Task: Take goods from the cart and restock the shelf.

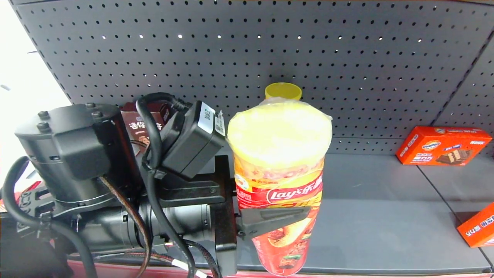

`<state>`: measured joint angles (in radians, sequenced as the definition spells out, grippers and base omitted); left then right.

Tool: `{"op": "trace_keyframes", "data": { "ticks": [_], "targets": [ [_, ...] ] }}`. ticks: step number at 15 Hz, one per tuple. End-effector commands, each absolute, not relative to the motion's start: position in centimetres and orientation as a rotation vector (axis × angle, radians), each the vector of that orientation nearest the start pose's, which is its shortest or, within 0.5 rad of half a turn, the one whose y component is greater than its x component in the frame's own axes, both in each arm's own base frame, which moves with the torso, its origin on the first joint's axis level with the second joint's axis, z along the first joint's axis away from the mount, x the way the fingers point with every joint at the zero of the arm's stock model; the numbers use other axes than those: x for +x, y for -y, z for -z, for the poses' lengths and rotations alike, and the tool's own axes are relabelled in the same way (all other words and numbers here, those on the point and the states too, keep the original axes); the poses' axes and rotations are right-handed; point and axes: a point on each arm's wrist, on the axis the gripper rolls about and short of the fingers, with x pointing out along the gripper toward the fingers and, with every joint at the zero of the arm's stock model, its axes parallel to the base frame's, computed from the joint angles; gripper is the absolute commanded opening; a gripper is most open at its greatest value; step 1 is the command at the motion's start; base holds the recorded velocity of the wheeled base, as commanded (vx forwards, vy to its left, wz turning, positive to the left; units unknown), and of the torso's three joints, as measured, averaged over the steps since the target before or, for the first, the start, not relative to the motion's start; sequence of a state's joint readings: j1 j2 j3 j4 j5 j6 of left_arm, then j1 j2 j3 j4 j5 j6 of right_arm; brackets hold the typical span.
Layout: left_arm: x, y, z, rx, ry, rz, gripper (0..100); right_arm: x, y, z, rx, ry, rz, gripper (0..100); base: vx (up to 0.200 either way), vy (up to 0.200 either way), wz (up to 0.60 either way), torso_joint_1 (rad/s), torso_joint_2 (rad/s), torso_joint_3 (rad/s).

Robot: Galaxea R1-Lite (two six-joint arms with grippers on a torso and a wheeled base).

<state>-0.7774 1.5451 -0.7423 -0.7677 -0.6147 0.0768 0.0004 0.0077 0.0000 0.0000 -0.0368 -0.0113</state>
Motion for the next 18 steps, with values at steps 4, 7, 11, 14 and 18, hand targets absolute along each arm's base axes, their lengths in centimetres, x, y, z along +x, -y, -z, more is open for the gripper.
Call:
{"op": "trace_keyframes", "data": {
  "ticks": [4, 7, 11, 14, 18],
  "targets": [
    [17.2, 18.8, -21.7, 0.065, 0.023, 1.395, 0, -2.2, 0.1, -7.6, -0.015, -0.008, 0.035, 100, 0.000, 0.000, 0.00, 0.000, 0.00, 0.000],
    [16.5, 18.0, -21.3, 0.059, 0.012, 1.387, 0, -0.3, 0.0, -16.5, 0.048, -0.040, -0.050, 100, 0.000, 0.000, 0.00, 0.000, 0.00, 0.000],
    [16.4, 17.8, -21.1, 0.058, 0.003, 1.389, 0, 1.0, -0.5, -19.0, -0.070, -0.063, -0.263, 100, 0.000, 0.000, 0.00, 0.000, 0.00, 0.000],
    [16.7, 17.8, -21.6, 0.056, 0.021, 1.372, 0, 4.4, -1.4, -21.5, -0.091, -0.143, -0.422, 100, 0.000, 0.000, 0.00, 0.000, 0.00, 0.000],
    [17.3, 16.8, -22.7, 0.055, 0.059, 1.335, 0, 10.1, -3.4, -23.0, -0.089, -0.159, -0.514, 100, 0.000, 0.000, 0.00, 0.000, 0.00, 0.000]
  ]
}}
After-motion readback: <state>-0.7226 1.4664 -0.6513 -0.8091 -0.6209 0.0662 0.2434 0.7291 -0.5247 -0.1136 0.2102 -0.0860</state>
